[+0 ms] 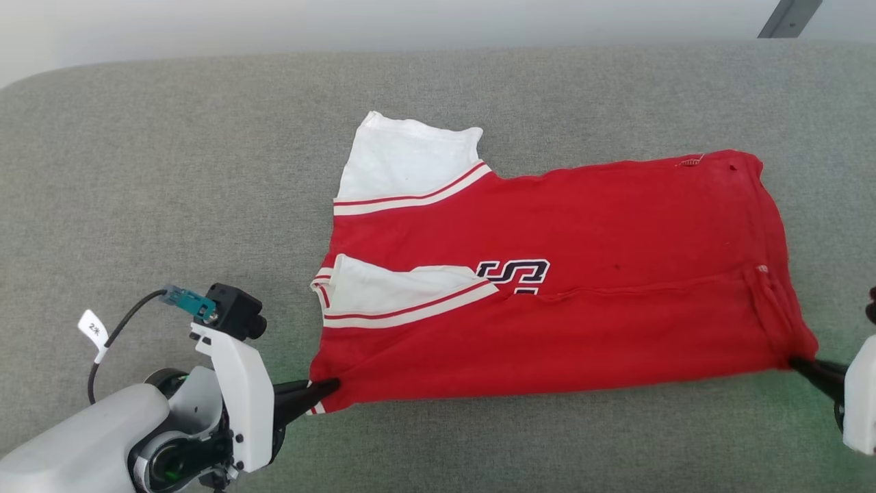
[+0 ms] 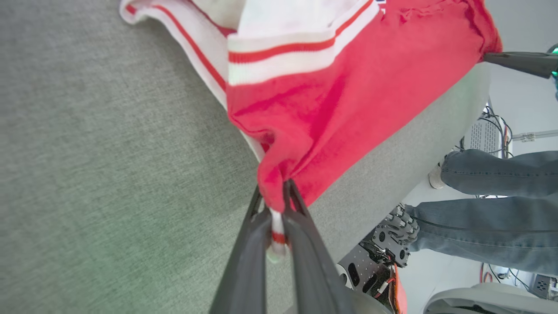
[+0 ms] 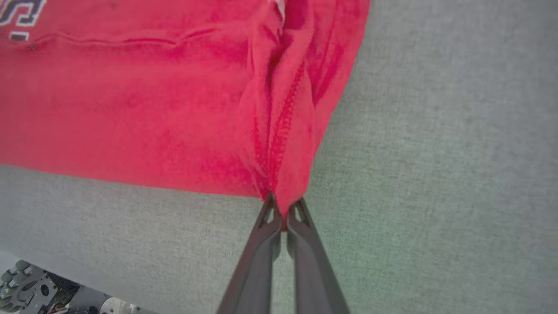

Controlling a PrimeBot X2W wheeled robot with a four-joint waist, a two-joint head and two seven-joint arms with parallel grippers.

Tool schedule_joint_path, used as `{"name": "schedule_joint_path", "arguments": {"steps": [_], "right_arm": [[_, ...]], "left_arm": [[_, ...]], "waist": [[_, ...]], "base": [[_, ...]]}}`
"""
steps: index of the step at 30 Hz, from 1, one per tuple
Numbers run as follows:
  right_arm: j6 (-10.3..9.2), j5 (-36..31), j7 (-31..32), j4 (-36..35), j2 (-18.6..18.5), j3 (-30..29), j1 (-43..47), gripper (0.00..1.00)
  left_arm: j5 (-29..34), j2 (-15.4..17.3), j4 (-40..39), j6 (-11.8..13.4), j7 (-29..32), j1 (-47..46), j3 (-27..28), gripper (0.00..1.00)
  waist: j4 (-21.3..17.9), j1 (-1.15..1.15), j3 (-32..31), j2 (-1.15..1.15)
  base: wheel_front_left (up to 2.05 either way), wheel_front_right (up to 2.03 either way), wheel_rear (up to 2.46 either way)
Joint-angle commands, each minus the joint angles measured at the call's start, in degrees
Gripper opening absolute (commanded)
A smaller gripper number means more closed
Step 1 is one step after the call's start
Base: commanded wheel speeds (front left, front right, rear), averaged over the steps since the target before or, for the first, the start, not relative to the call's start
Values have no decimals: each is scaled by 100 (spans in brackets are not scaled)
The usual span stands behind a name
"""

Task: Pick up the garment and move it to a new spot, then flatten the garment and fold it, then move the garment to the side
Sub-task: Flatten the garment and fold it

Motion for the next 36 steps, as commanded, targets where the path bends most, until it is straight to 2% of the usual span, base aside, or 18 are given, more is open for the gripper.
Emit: {"name": "schedule_joint_path", "arguments": {"steps": [1,2,3,4,5,10,14,20,24,27,30,34,36], "right_arm": [[-4,-68,-112,-25,82,-95,44,100],[-4,-115,-191,-40,132,-158,49,100],[-4,-171,-264,-68,178,-211,51,100],[-4,-237,-343,-105,218,-264,51,100],[-3,-320,-440,-125,259,-348,51,100],[-4,-721,-1059,-362,424,-614,14,100],[-2,-1171,-2117,-739,672,-668,-129,100],[-3,-1765,-3619,-1042,1107,-491,-431,100],[-3,-1918,-4309,-1070,1341,-318,-558,100],[-3,-2005,-4707,-1142,1430,-127,-656,100],[-3,-1974,-4914,-1049,1517,-50,-691,100],[-3,-1923,-5096,-884,1645,34,-762,100],[-3,-1900,-5192,-761,1721,94,-811,100]], "left_arm": [[81,49,-21,43,-50,64,3,35],[91,31,-30,78,-91,67,26,60],[87,20,-40,86,-126,78,43,68],[125,19,-61,94,-168,81,47,80],[171,29,-76,124,-235,65,72,100],[316,94,-42,268,-561,-31,207,100],[584,42,199,480,-1203,-137,439,100],[876,-265,1071,647,-2364,-496,952,100],[1017,-449,1817,718,-2773,-941,1258,100],[1127,-555,2348,624,-2704,-1388,1324,100],[1264,-622,2844,522,-2248,-1786,1150,100],[1378,-718,3493,379,-1430,-2321,938,100],[1462,-710,3959,310,-726,-2726,776,100]], "waist": [[-9,0,-14,0],[-14,0,-25,0],[-22,0,-34,0],[-31,0,-39,0],[-41,0,-42,0],[-113,0,-12,0],[-254,0,48,0],[-637,0,191,0],[-1008,0,335,0],[-1276,0,465,0],[-1547,0,595,0],[-1857,0,823,0],[-2048,0,1003,0]], "base": [[0,0,0],[0,0,0],[0,0,0],[0,0,0],[0,0,0],[0,0,0],[0,0,0],[0,0,0],[0,0,0],[0,0,0],[0,0,0],[0,0,0],[0,0,0]]}}
